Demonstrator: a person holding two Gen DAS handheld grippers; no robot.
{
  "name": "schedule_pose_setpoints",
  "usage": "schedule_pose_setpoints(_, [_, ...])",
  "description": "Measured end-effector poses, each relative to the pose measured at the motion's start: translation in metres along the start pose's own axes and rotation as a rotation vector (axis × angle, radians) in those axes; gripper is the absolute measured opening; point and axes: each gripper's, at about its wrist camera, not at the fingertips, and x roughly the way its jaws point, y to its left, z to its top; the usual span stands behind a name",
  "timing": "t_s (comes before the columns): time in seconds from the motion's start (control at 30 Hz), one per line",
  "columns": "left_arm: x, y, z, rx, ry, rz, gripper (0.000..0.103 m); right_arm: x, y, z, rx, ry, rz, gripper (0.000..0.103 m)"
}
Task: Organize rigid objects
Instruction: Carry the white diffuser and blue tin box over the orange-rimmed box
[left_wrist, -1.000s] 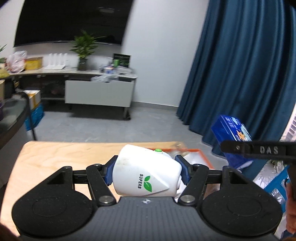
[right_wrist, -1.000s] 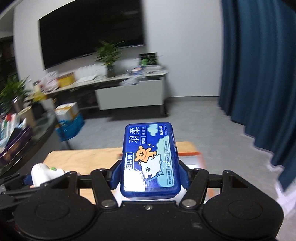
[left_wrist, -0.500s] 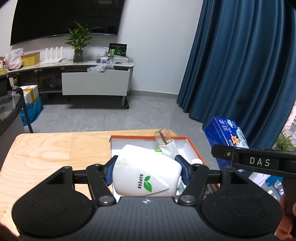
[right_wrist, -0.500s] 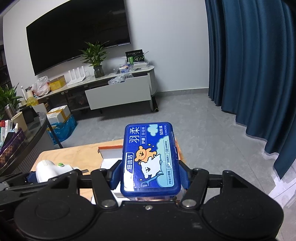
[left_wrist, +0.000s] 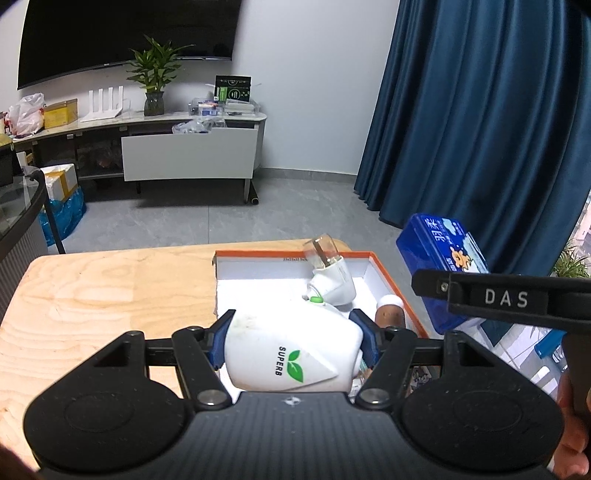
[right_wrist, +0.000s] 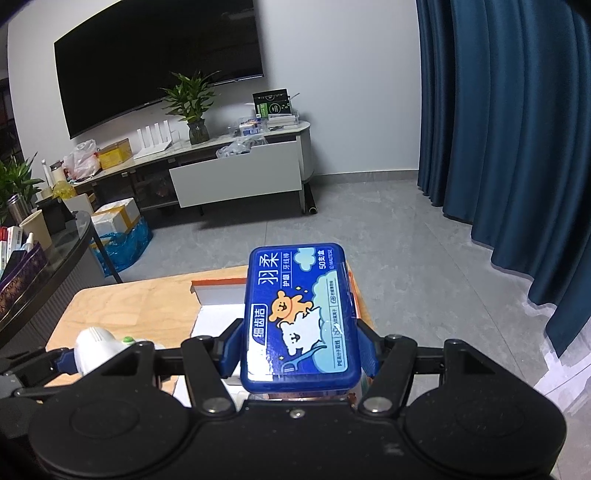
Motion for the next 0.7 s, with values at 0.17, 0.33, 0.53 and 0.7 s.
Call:
schedule_pose_setpoints(0.17, [0.001,-0.002,-0.003,0.009,0.006,-0.004,0.066,0.005,0.0,0.0,-0.004,0.008,0.0,0.073])
schedule_pose_setpoints(0.33, [0.004,-0.001,-0.006,0.004,0.017,-0.012,0.066,0.008,-0.002,0.0,0.004,0.011,-0.003,0.073])
schedule_pose_setpoints(0.53, [0.006,-0.004,-0.007,0.003,0.026,-0.021,0.066,0.012,0.0,-0.001,0.005,0.017,-0.01,0.073])
schedule_pose_setpoints(0.7, [0.008,-0.005,-0.013,0.009,0.035,-0.037,0.066,0.016,0.001,-0.004,0.008,0.024,-0.006,0.073])
